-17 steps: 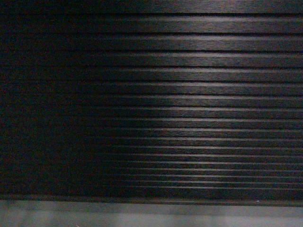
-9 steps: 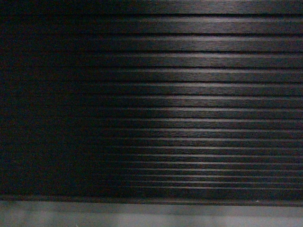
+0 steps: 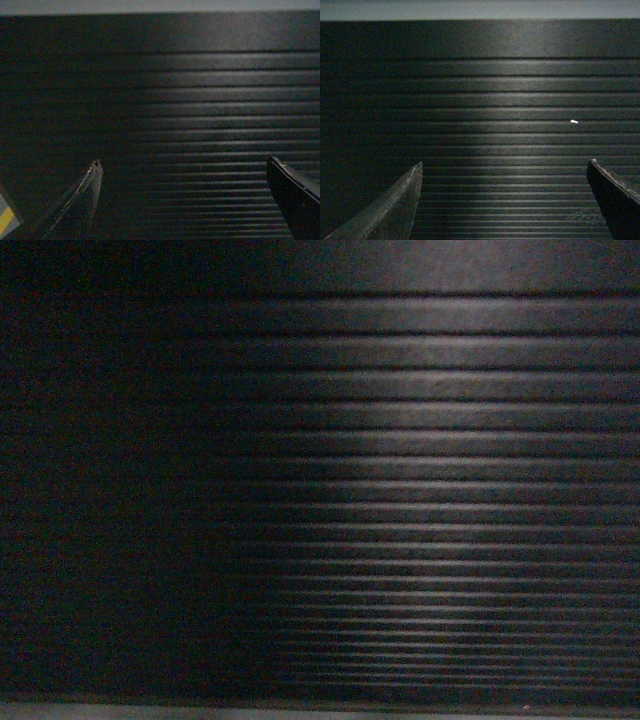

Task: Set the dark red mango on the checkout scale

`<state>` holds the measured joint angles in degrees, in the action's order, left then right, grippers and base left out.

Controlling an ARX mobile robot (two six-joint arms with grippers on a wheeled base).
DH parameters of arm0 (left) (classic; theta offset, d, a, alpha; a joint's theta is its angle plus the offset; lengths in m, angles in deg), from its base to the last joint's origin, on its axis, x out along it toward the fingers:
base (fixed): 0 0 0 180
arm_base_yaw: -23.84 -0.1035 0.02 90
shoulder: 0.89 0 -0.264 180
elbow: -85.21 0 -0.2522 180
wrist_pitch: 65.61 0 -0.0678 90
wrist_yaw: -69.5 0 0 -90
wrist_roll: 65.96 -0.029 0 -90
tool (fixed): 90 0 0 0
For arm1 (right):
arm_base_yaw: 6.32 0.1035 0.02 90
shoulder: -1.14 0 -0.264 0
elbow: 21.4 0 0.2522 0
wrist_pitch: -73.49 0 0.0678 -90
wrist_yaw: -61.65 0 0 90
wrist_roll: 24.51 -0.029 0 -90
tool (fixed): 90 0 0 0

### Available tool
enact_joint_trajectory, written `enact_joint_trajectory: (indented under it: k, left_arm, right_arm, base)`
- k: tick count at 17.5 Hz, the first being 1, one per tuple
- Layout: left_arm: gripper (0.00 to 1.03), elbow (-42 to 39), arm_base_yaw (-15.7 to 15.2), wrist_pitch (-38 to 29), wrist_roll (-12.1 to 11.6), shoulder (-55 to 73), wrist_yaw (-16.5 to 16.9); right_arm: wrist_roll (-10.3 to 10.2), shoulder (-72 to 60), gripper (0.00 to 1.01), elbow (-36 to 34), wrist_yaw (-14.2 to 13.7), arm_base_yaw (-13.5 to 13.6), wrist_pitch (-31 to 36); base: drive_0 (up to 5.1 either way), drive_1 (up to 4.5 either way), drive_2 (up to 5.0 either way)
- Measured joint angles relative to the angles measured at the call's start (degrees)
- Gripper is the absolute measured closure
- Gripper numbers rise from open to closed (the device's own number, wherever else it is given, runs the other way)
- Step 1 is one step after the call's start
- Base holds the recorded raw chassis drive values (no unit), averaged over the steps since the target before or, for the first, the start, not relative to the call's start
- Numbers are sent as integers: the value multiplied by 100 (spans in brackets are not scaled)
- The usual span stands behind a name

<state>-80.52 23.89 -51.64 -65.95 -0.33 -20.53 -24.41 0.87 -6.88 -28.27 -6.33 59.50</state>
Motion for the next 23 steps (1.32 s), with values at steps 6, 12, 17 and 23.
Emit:
enact_joint_trajectory:
  k: [6,12,17,23]
  left_arm:
    - [5,0,0,-2,-4,0,2]
    - [5,0,0,0,-2,0,-4]
    - [5,0,0,-2,-2,0,2]
    - [5,2,0,-9,-2,0,0]
  right_arm:
    - [0,0,3,0,-7,0,0]
    - [-2,0,3,0,-4,0,4]
    - [-9,0,3,0,-11,0,9]
    - [-7,0,3,0,-13,0,9]
  base:
    - [0,0,0]
    - [0,0,0]
    - [0,0,0]
    - [0,0,0]
